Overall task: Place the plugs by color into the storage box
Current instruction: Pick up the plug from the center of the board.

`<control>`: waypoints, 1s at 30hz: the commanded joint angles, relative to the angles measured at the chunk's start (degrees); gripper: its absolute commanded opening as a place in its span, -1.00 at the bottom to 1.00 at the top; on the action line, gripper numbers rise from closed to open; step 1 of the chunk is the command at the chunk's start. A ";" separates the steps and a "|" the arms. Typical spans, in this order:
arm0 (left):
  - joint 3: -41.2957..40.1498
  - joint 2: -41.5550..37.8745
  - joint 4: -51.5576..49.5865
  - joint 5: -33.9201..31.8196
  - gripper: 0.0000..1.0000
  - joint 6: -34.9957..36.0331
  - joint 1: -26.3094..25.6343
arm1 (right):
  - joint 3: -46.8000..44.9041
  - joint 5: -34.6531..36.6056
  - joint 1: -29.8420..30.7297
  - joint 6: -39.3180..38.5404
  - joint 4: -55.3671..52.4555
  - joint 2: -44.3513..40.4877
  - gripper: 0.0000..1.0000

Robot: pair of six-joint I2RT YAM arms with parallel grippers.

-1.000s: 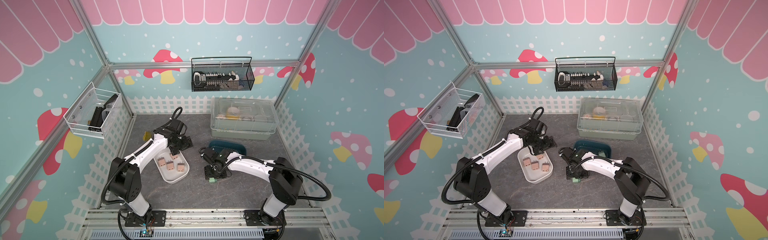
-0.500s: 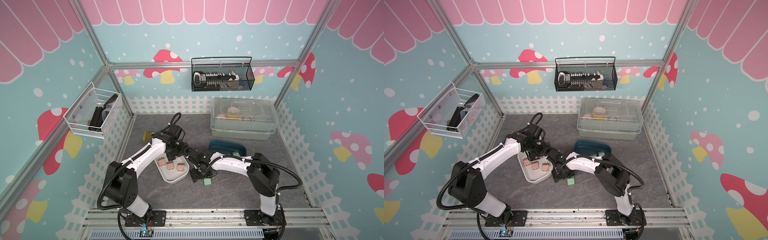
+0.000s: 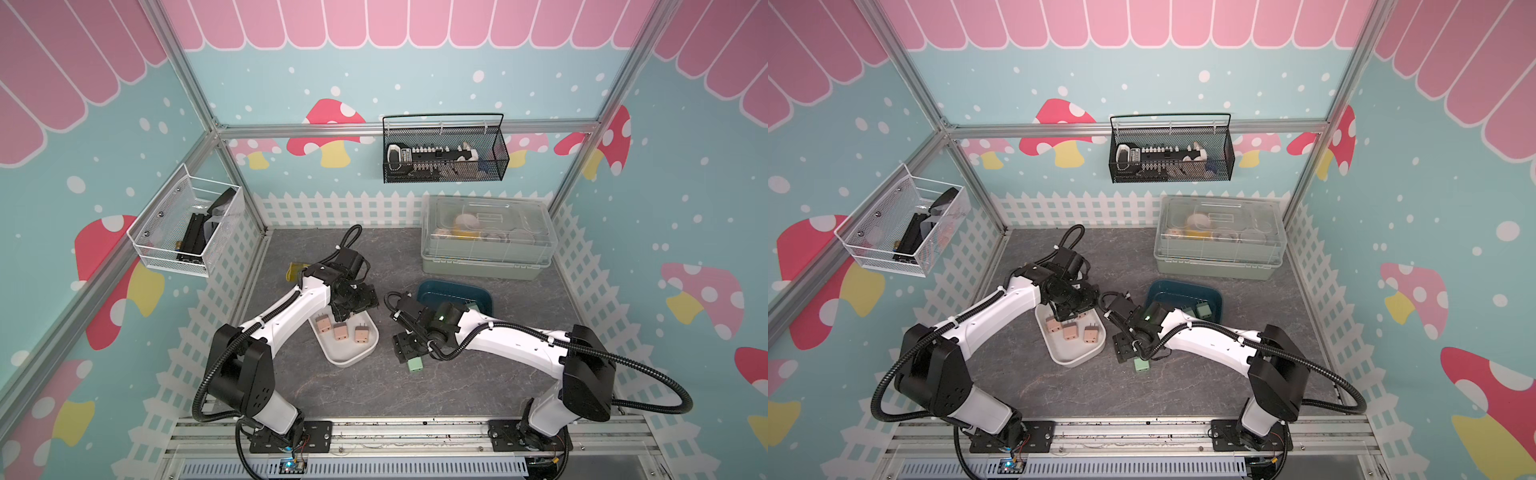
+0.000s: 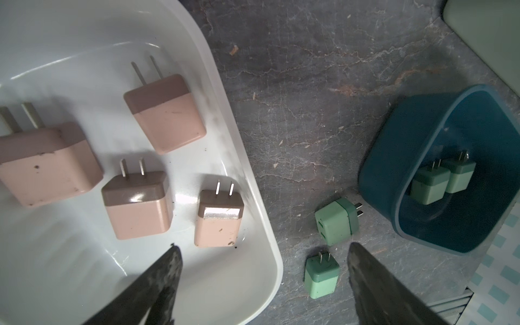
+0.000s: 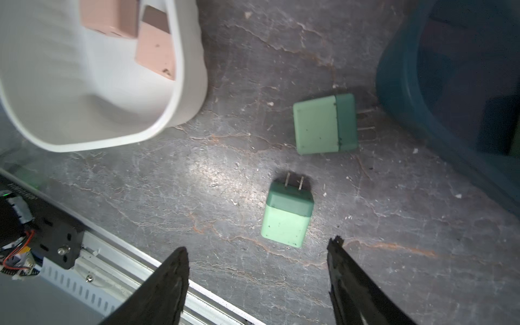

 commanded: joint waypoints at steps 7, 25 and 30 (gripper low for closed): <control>1.09 -0.15 0.47 0.03 0.78 2.23 0.00 | 0.78 1.69 0.34 7.45 -3.06 10.52 0.51; 1.11 -0.57 0.25 -1.70 0.78 2.98 0.00 | -0.70 -1.44 0.34 6.77 2.23 13.66 -0.30; 1.36 -1.16 0.20 -2.64 0.78 2.89 0.01 | 2.15 -1.23 0.35 5.87 -0.20 10.48 -0.31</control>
